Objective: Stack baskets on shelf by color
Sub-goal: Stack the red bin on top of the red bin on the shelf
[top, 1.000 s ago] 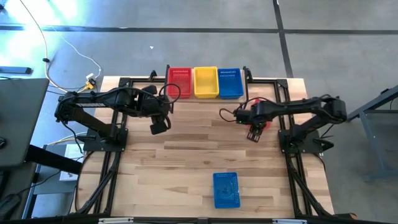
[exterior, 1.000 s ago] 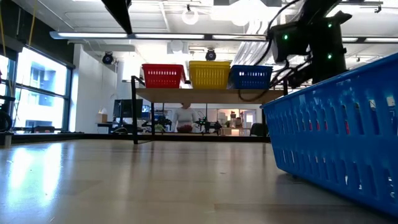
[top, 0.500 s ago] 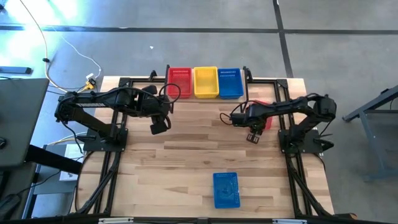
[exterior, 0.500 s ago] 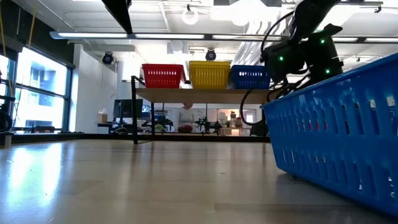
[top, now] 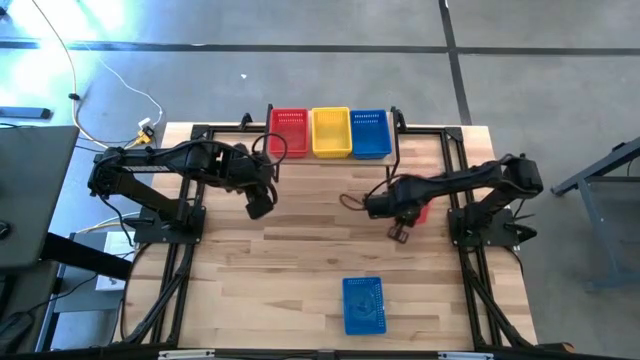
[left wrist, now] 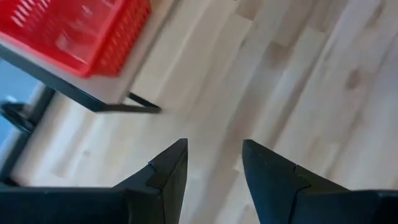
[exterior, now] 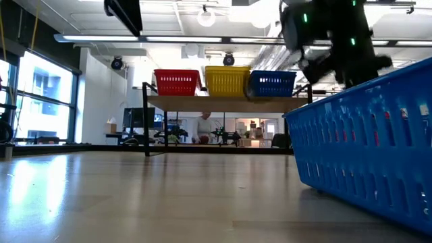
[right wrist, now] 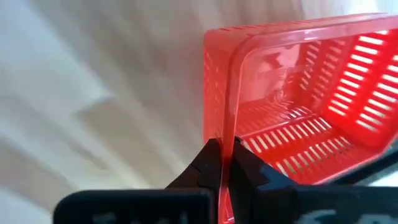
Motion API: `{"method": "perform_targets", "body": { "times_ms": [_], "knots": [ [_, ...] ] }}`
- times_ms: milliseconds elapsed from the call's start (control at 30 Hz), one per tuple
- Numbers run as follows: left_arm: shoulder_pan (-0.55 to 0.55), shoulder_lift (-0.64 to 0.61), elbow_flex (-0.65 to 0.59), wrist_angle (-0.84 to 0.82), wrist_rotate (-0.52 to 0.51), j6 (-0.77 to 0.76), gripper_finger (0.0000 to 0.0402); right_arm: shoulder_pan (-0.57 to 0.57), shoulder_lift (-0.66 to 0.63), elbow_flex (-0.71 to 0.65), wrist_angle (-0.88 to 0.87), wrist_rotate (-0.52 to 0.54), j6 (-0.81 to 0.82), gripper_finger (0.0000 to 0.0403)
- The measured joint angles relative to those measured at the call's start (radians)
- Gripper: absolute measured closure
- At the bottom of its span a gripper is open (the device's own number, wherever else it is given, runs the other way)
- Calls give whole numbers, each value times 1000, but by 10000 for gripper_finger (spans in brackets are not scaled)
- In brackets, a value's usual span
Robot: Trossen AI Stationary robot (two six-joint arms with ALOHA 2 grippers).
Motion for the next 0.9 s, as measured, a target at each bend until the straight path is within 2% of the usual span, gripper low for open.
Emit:
{"method": "perform_targets", "body": {
  "times_ms": [233,500,733,900],
  "knots": [
    [-2,0,0,0,34,-159,259,133,0,183,28,-22,-25,402],
    [-3,0,0,0,34,-419,259,253,0,340,176,19,-195,402],
    [-9,0,0,20,34,-548,259,306,0,412,280,64,-342,402],
    [-25,0,0,74,26,-579,259,332,0,436,345,66,-351,402]
  ]
}}
